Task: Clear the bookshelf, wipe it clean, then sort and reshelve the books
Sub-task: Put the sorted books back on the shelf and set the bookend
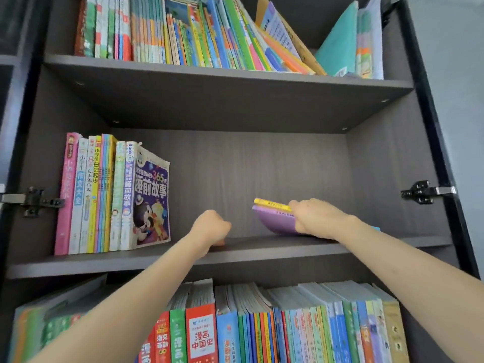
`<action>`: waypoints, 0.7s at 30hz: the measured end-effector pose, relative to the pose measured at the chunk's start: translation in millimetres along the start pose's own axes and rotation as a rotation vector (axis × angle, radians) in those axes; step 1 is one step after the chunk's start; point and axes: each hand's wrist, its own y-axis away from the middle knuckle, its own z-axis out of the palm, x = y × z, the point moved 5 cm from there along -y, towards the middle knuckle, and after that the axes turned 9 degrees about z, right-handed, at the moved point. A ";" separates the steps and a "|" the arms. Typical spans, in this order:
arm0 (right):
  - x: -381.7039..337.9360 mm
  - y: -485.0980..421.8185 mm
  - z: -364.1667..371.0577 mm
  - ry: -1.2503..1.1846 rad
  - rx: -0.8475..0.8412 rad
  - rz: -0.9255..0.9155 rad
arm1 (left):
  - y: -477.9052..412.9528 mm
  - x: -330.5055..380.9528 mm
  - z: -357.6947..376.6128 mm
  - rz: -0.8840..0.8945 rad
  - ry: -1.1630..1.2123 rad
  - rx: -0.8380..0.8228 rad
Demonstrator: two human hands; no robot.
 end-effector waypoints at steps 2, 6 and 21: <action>5.1 0.7 -14.7 -0.073 0.171 0.088 | 5.7 0.5 -11.1 -0.042 0.058 -0.003; -5.6 3.1 -56.9 -0.614 0.512 0.213 | 22.3 19.2 -22.9 0.027 0.306 -0.016; -175.1 -6.8 -64.7 -0.894 0.205 0.032 | 23.2 -12.6 -92.1 0.077 0.755 0.080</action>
